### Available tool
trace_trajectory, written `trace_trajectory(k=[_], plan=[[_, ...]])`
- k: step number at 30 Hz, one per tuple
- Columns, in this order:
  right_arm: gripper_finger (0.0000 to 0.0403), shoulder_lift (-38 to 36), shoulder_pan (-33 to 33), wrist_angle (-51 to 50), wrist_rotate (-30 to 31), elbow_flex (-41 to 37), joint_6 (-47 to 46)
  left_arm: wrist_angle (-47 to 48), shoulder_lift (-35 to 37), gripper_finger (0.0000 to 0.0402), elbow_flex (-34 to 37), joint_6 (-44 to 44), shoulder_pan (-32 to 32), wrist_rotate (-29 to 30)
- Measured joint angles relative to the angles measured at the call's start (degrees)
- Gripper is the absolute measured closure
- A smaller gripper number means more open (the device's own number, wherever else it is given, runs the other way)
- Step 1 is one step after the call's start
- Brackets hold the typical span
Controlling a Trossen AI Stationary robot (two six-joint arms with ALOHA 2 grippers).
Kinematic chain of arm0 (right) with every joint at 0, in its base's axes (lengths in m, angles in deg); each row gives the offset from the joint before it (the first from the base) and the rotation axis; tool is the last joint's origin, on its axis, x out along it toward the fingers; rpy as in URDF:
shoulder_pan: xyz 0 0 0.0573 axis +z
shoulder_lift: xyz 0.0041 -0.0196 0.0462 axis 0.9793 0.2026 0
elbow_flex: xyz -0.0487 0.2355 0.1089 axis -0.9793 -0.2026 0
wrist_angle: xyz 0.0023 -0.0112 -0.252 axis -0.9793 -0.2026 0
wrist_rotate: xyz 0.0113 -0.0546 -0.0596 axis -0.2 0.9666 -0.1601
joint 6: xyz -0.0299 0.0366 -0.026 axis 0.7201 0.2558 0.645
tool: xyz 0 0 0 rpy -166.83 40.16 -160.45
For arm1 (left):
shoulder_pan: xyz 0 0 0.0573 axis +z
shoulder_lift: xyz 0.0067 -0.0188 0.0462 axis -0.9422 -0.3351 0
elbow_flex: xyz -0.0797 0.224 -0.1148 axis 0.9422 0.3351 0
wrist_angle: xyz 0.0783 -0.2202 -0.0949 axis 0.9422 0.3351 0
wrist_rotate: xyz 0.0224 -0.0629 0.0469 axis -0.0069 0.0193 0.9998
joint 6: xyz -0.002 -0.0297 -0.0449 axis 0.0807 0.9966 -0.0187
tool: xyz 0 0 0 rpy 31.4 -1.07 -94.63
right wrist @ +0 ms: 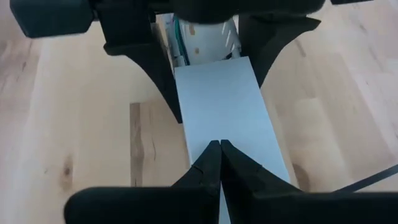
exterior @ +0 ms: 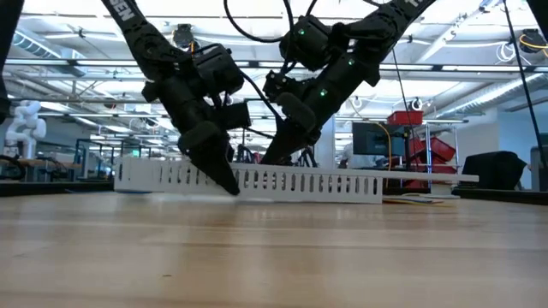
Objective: Ziptie cables
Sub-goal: Close the white cable duct
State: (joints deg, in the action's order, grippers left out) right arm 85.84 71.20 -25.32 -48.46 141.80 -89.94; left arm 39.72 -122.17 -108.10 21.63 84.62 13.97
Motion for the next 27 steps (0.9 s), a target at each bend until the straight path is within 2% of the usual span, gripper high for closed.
trace_trajectory(k=[8,15,20,27], plan=[[0.0403,4.51,-1.32,8.28,-7.17,-0.01,1.08,-3.31,-2.77,0.0159,0.04,-0.1,-0.72,-0.18],[0.0403,6.03,-1.87,12.48,-7.56,-0.03,0.19,-3.31,-2.86,0.0159,0.02,-0.08,-0.72,-0.2],[0.0403,2.74,-1.08,13.58,-5.36,-0.38,3.91,-4.13,-2.97,0.0159,0.0,0.05,-0.74,0.04],[0.0403,-5.07,-1.09,10.22,-1.75,-0.31,8.98,-5.19,-2.95,0.0159,-0.33,0.25,-0.85,-0.32]])
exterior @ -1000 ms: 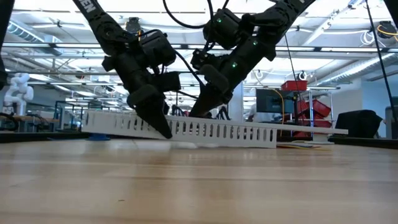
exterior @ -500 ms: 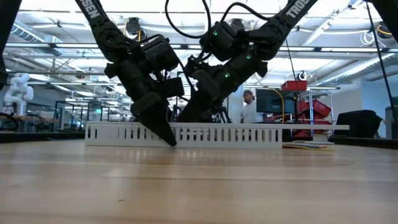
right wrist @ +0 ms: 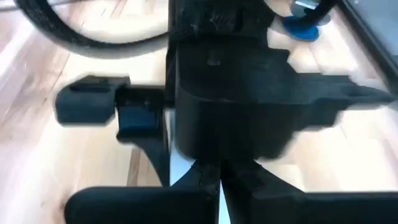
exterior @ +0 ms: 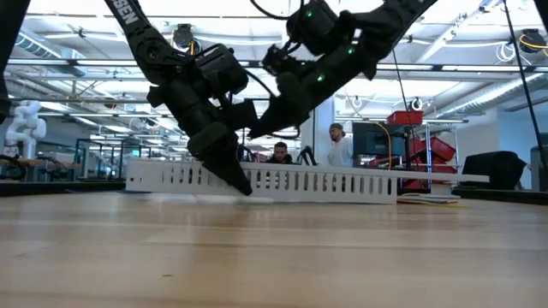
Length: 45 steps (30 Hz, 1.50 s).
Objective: Ziptie cables
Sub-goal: Close the white cable duct
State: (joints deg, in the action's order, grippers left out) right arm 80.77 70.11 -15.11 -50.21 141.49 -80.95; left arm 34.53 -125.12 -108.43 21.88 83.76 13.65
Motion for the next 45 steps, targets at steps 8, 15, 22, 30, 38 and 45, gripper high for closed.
trace_trajectory(k=[8,15,22,30,38,45], plan=[[0.0403,-4.06,-0.01,-6.5,2.69,0.01,-0.09,-0.04,0.0,0.0159,0.14,-0.28,-0.02,0.1],[0.0403,-0.5,0.06,-7.73,2.68,0.04,-2.68,-0.08,0.0,0.0159,0.22,-0.28,0.0,0.23],[0.0403,4.33,0.06,-6.41,2.62,0.38,-4.32,0.74,-0.12,0.0159,0.48,-0.28,0.02,0.59],[0.0403,5.16,0.06,-6.2,2.57,0.39,-5.6,0.62,-0.13,0.0159,0.48,-0.49,0.02,0.97],[0.0403,5.29,-0.05,-6.46,2.35,0.34,-5.42,-2.5,0.04,0.012,-0.19,1.04,0.0,1.35],[0.0403,5.38,-0.07,-6.95,2.33,0.28,-5.51,-1.06,0.59,0.0052,-0.52,-1.46,0.2,3.38]])
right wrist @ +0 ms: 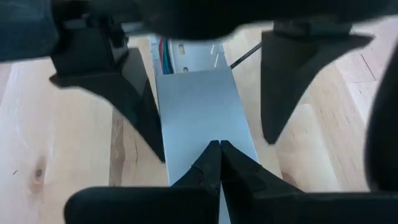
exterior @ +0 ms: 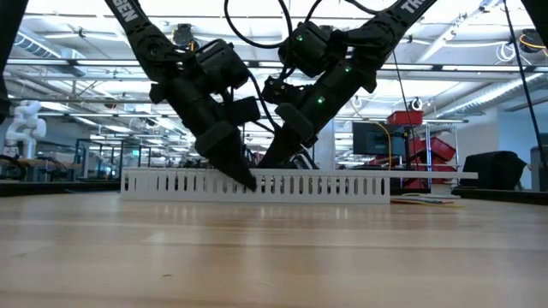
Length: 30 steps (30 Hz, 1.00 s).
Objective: Ziptie cables
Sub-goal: Close the white cable duct
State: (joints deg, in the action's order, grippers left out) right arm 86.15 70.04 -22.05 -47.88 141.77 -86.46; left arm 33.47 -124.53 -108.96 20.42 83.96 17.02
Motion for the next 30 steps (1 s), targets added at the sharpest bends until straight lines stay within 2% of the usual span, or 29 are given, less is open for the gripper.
trace_trajectory(k=[8,15,21,30], plan=[[0.0403,0.0,-0.05,0.18,-0.02,0.02,-0.28,13.58,3.12,0.0046,0.72,0.91,0.44,2.96],[0.0403,0.0,-0.05,0.03,0.14,-0.01,-0.31,12.5,6.67,0.0046,4.21,1.11,0.92,4.47],[0.0403,0.01,-0.09,-0.33,0.39,-0.03,-0.31,5.33,9.98,0.0045,10.02,0.95,2.76,4.67],[0.0403,0.0,-0.4,-0.95,-0.19,-0.05,-0.37,-22.44,10.25,0.0045,23.16,-0.05,4.92,-2.89]])
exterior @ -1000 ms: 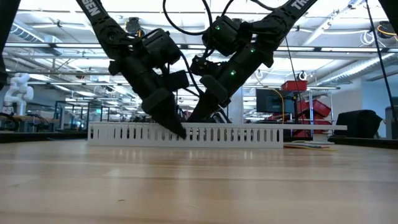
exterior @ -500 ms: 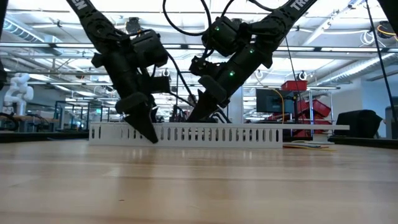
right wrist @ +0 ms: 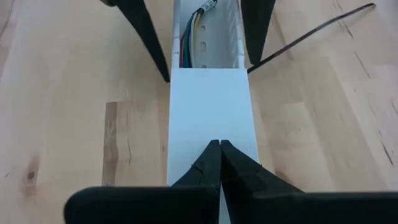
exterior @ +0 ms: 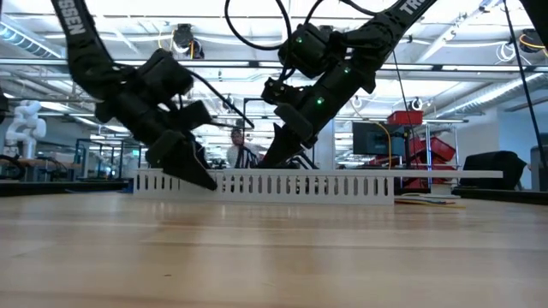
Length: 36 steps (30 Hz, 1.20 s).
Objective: Ziptie cables
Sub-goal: Close the white cable duct
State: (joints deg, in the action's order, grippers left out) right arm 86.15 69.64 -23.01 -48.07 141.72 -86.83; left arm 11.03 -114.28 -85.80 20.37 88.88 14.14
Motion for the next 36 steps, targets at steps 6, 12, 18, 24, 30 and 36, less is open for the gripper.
trace_trajectory(k=[6,12,18,24,30,36], plan=[[0.0403,0.0,-1.07,-0.11,-0.8,0.0,-1.49,-6.83,0.07,0.0045,3.25,1.16,-0.04,-0.63],[0.0403,0.0,-1.26,-0.11,-0.87,0.0,-1.51,-7.62,0.07,0.0045,3.56,1.25,-0.06,-0.67],[0.0403,0.0,-1.35,-0.05,-1.53,0.0,-1.49,-10.16,-1.33,0.0052,3.3,2.6,-0.09,-0.17],[0.0403,0.0,-1.42,-0.4,-1.1,-0.11,-1.47,-14.03,-6.1,0.0121,2.63,2.63,-0.22,-0.3],[0.0403,0.0,-1.48,-0.55,-1.1,-0.09,-1.07,-15.06,-7.3,0.0164,2.59,3.08,-0.22,-0.41],[0.0403,0.73,-2.39,3.04,-4.58,-0.24,-0.03,-14.81,-7.36,0.0168,2.59,4.13,-0.22,-0.19]])
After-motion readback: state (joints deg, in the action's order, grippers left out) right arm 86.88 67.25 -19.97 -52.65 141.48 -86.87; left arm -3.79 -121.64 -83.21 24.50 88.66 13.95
